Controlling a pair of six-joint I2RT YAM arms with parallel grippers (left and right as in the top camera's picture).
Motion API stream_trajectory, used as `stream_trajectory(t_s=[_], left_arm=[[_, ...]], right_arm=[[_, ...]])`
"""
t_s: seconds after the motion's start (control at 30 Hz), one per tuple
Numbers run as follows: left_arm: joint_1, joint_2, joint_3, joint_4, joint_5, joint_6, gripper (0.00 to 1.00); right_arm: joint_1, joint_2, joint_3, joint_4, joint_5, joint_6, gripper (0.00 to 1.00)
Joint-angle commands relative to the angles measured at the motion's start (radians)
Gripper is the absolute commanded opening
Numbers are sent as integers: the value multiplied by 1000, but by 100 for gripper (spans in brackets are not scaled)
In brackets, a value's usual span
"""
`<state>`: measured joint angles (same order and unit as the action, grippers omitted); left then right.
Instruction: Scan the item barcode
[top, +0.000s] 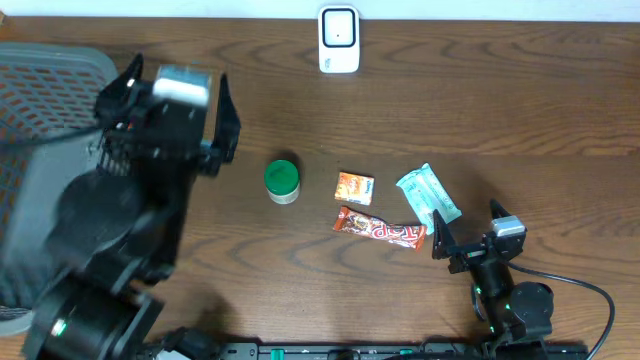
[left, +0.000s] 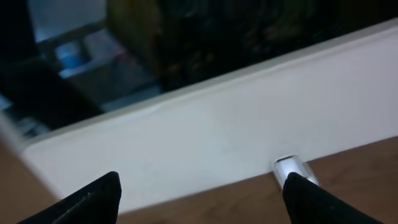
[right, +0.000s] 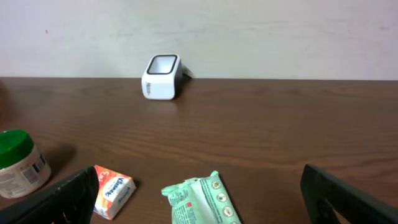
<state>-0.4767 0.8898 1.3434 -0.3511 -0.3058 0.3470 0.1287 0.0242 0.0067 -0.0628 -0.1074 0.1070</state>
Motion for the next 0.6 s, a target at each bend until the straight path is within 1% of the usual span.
stream_trajectory(t_s=[0.0, 0.07, 0.13, 0.3, 0.33, 0.47, 0.53, 0.57], left_arm=[[54, -57, -14, 7, 150, -5, 84], [92, -79, -14, 8, 150, -5, 84], [140, -100, -16, 8, 191, -5, 84], [278, -165, -42, 12, 416, -38, 84], [299, -176, -48, 18, 437, -38, 84], [354, -219, -51, 55, 455, -39, 84], [353, -243, -50, 77, 455, -39, 84], [353, -259, -47, 79, 455, -39, 84]], right_arm=[[4, -4, -1, -3, 1, 12, 99], [4, -3, -1, -2, 2, 12, 99], [4, -4, -1, -3, 2, 12, 99], [4, -3, -1, -2, 2, 12, 99], [4, -3, -1, -3, 1, 12, 99], [3, -3, -1, 10, 31, 0, 99], [3, -4, -1, 68, 105, 2, 99], [3, -4, -1, 95, 92, 11, 99]])
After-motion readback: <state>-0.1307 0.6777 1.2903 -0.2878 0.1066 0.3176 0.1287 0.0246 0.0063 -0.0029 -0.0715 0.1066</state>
